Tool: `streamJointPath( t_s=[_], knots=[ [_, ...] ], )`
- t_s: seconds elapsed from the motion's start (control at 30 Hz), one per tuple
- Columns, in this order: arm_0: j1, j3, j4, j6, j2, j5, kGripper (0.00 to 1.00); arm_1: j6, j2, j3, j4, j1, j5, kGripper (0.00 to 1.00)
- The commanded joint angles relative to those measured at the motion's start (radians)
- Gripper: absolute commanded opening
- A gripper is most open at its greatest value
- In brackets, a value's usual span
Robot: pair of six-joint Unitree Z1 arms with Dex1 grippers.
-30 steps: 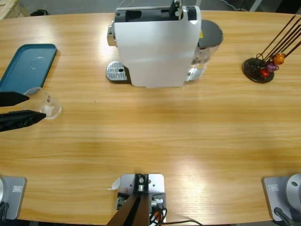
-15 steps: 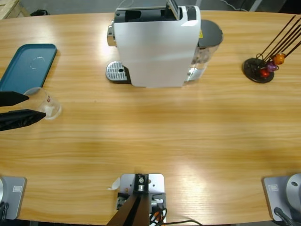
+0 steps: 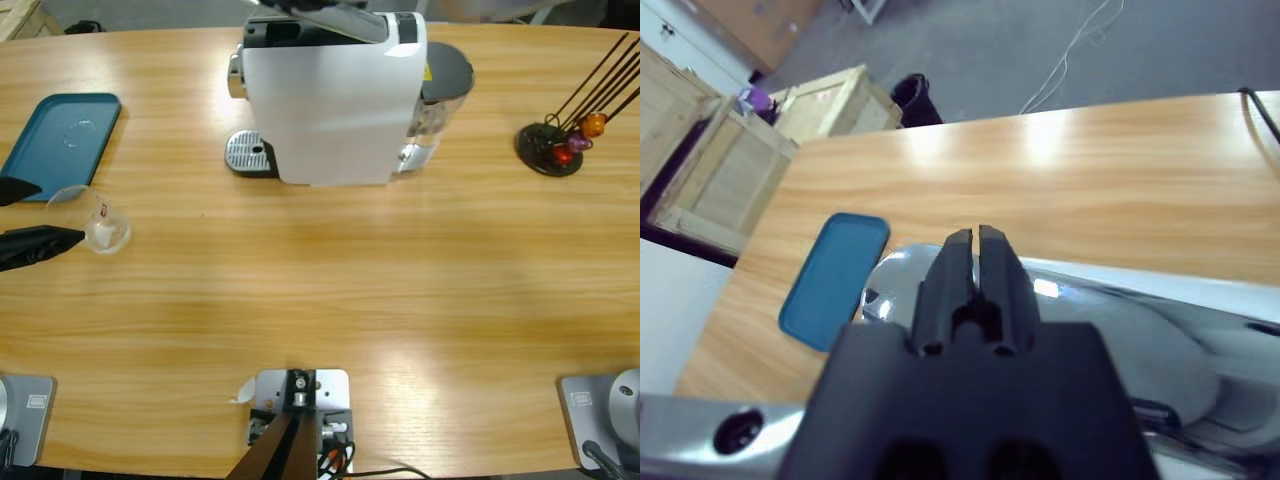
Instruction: Pour coffee
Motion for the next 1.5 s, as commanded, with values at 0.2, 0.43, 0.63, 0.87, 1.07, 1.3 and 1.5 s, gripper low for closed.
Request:
streamJointPath(
  t_s=[0.2,0.43,0.63,0.87,1.07,1.3,1.5],
  knots=[
    [0.008,0.007,0.010,0.023,-0.022,0.022,0.996,-0.006,0.207,0.051,0.085,0.044,0.056,0.000],
    [0.008,0.009,0.010,0.026,-0.024,0.041,0.996,0.015,0.251,0.077,0.127,0.044,0.074,0.000],
    [0.008,0.012,0.010,0.031,-0.034,0.046,0.996,0.018,0.289,0.098,0.150,0.044,0.082,0.000],
    [0.008,0.019,0.010,0.031,-0.037,0.046,0.996,0.032,0.317,0.105,0.180,0.044,0.104,0.000],
    [0.008,0.021,0.009,0.029,-0.042,0.046,0.996,0.035,0.333,0.099,0.207,0.042,0.134,0.000],
    [0.008,0.025,0.010,0.029,-0.050,0.058,0.996,-0.057,0.246,0.094,0.220,0.038,0.124,0.205],
    [0.053,-0.010,0.135,0.222,-0.040,0.188,0.996,-0.264,-0.062,0.073,0.268,0.041,0.119,1.000]
  ],
)
